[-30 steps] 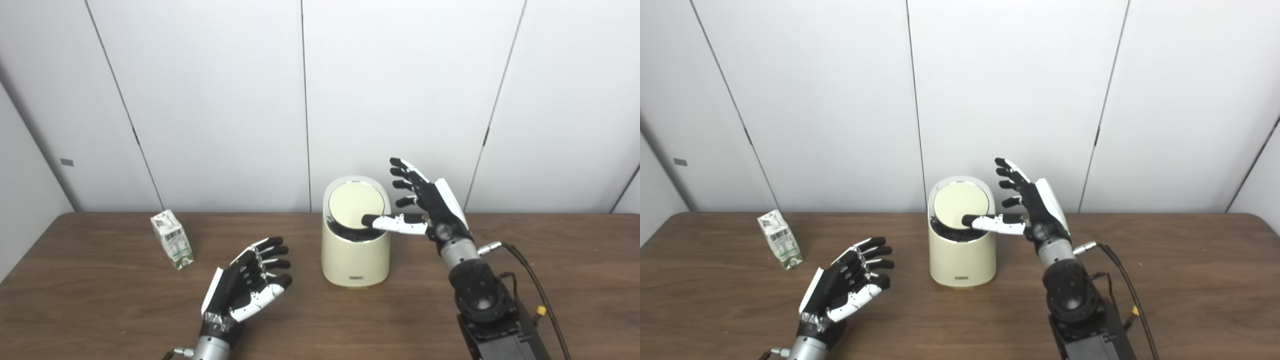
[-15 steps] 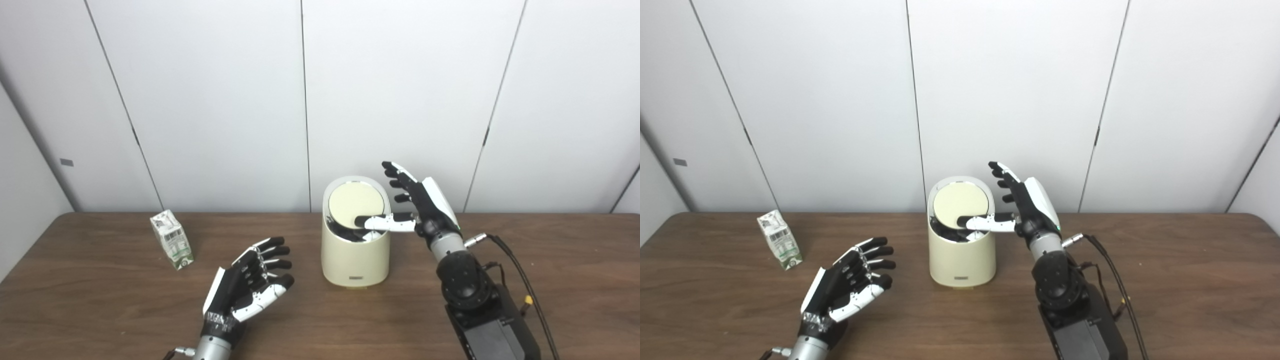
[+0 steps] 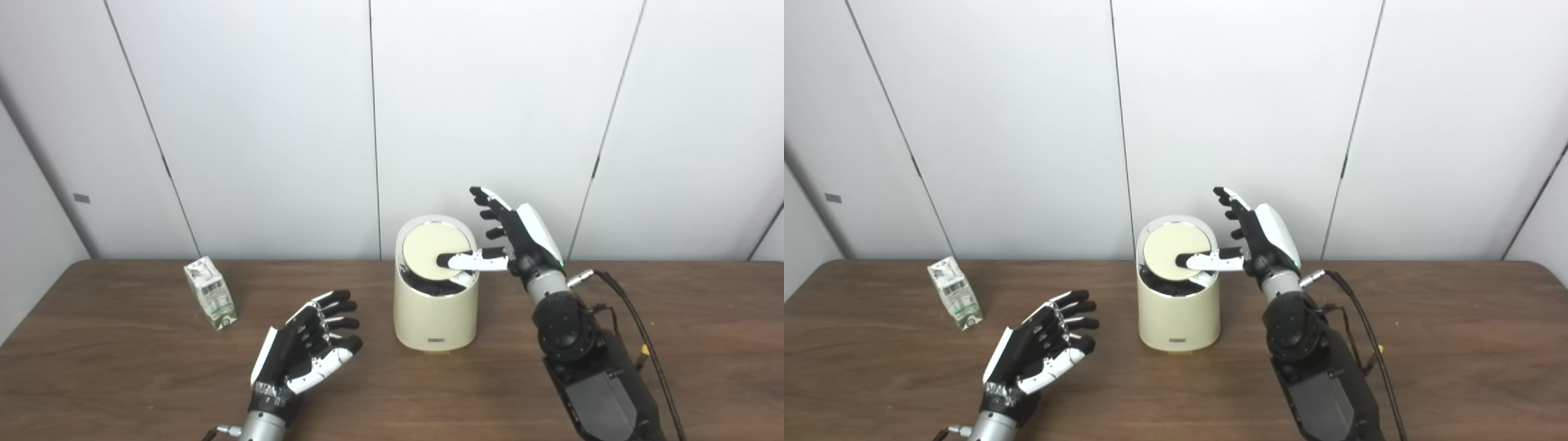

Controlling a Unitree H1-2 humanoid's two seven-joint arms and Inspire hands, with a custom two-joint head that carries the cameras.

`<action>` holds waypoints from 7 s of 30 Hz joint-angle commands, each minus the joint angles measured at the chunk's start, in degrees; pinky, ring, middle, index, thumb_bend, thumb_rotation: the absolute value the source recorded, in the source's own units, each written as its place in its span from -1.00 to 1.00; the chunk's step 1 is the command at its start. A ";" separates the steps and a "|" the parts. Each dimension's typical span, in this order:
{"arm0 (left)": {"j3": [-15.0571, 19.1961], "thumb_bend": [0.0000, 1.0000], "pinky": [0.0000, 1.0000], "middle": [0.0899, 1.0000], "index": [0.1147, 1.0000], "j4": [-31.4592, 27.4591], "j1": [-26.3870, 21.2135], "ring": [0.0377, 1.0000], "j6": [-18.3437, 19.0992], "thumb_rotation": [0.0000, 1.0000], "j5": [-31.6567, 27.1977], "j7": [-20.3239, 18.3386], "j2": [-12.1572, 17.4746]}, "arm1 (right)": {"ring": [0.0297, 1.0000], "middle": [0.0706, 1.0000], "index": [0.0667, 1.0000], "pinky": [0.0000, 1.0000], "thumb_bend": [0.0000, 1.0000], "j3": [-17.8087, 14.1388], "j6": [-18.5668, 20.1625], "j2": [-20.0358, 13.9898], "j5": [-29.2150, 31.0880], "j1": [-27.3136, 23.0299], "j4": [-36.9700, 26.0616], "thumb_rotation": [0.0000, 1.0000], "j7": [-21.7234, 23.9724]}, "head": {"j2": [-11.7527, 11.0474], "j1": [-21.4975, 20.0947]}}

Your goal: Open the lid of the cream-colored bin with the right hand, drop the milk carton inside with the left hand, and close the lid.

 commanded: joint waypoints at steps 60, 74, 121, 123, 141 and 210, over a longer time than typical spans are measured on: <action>-0.65 0.36 0.00 0.46 0.56 -3.30 -1.62 0.33 -0.91 -0.59 -1.00 -0.56 0.21 | 0.63 0.78 0.76 0.27 0.72 -1.61 5.07 -4.09 -9.38 -4.09 -10.78 -0.42 9.99 | 2.10 1.31; -0.61 0.34 -0.02 0.45 0.55 -3.08 -1.54 0.32 -1.32 -0.63 -0.88 -0.68 0.41 | 0.59 0.71 0.74 0.25 0.49 -8.82 -1.60 -3.98 2.71 2.81 -14.11 -0.19 4.25 | 2.14 1.00; -2.59 0.35 -0.01 0.47 0.57 4.81 -2.88 0.29 -8.84 -0.69 4.23 1.85 -2.74 | 0.70 0.83 0.85 0.53 0.51 -12.07 -20.78 -4.00 23.91 24.38 -12.76 -0.60 6.02 | -8.03 20.38; -2.40 0.34 -0.01 0.47 0.56 4.37 -2.91 0.29 -9.45 -0.69 5.10 2.52 -2.45 | 0.68 0.81 0.83 0.50 0.53 -11.92 -20.94 -4.14 23.41 24.35 -12.96 -0.56 5.93 | -7.94 20.43; 6.71 0.42 0.13 0.41 0.48 -12.85 -1.90 0.32 -2.41 -0.70 15.44 7.56 10.62 | 0.60 0.79 0.77 0.22 0.70 -11.43 -22.35 -4.73 21.78 22.99 -11.83 -0.35 5.78 | -7.67 21.63; 8.95 0.97 0.68 0.93 1.00 35.01 -17.60 0.81 -12.71 -0.31 13.91 17.06 21.23 | 0.45 0.74 0.71 0.14 0.74 -11.98 -20.41 -6.61 21.61 25.42 -15.32 -0.25 7.36 | -5.38 20.77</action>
